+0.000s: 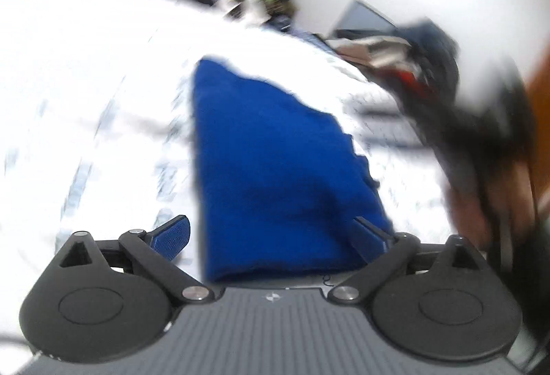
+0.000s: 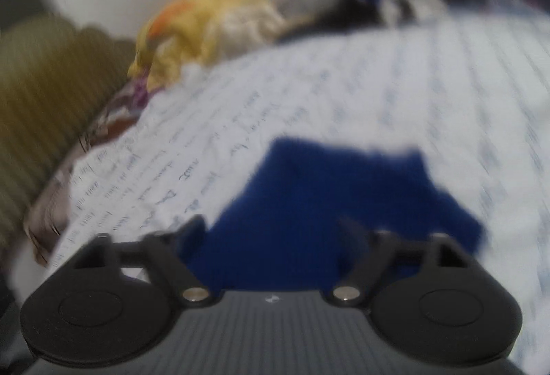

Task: Fold small clothes

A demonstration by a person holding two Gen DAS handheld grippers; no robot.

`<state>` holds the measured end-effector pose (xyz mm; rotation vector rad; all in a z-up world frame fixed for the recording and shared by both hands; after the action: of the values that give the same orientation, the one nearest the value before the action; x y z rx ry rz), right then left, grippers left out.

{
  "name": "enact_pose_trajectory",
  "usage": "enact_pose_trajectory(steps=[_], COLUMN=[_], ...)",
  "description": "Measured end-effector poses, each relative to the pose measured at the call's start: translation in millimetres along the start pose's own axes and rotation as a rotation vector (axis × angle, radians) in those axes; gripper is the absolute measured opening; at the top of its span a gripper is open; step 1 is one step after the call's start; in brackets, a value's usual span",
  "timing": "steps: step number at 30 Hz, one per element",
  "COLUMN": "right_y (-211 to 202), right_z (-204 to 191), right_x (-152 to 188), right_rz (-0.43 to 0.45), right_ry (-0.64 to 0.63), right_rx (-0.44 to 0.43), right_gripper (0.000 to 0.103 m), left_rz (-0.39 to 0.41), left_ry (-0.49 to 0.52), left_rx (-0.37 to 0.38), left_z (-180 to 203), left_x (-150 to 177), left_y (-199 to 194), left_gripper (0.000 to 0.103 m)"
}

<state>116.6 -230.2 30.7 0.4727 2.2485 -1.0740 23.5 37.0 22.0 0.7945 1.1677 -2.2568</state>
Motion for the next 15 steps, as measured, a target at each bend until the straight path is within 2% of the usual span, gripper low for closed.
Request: enact_pose_trajectory(steps=[2, 4, 6, 7, 8, 9, 11, 13, 15], right_y=[-27.7, -41.3, -39.2, -33.3, -29.2, -23.6, -6.4, 7.6, 5.3], right_z=[33.9, 60.7, 70.5, 69.7, 62.0, 54.0, 42.8, 44.1, 46.0], right_x=[22.5, 42.8, 59.7, 65.6, 67.3, 66.9, 64.2, 55.2, 41.7], right_rz=[0.006, -0.008, -0.060, -0.084, -0.079, -0.104, -0.141, -0.158, -0.157], right_ry=[0.134, 0.274, 0.351, 0.361, 0.340, 0.312, 0.265, 0.230, 0.232], right_rx=[0.035, 0.066, 0.045, 0.030, 0.008, -0.012, 0.001, 0.004, -0.006], right_gripper=[0.089, 0.089, 0.088, 0.087, 0.082, 0.076, 0.021, 0.017, 0.014], left_rz=[-0.035, -0.050, -0.081, -0.099, -0.126, -0.160, -0.187, -0.178, -0.117], left_ry=[-0.133, -0.190, -0.213, -0.212, -0.208, -0.206, -0.195, -0.117, -0.052], left_rx=[0.068, 0.118, 0.142, 0.131, 0.105, 0.077, 0.051, 0.015, 0.041], left_z=[-17.4, -23.3, -25.2, -26.0, -23.2, -23.8, -25.0, -9.7, 6.7], left_x=[-1.7, -7.5, -15.7, -17.6, -18.5, -20.8, -27.8, -31.2, -47.9], left_y=[6.0, 13.3, 25.8, 30.3, 36.8, 42.8, 49.5, 41.5, 17.4], left_gripper=[0.096, 0.094, 0.074, 0.054, 0.028, 0.017, 0.013, 0.012, 0.011])
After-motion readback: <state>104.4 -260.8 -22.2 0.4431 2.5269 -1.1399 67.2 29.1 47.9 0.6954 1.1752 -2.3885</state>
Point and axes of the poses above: each gripper's, at about its wrist camera, not at the fingertips, and y roughly the way its jaws point, z to its right, x to its underside, the point moved 4 cm from there along y, roughly the way its jaws point, and after that the axes turned 5 degrees about y, right-handed, at the moved point
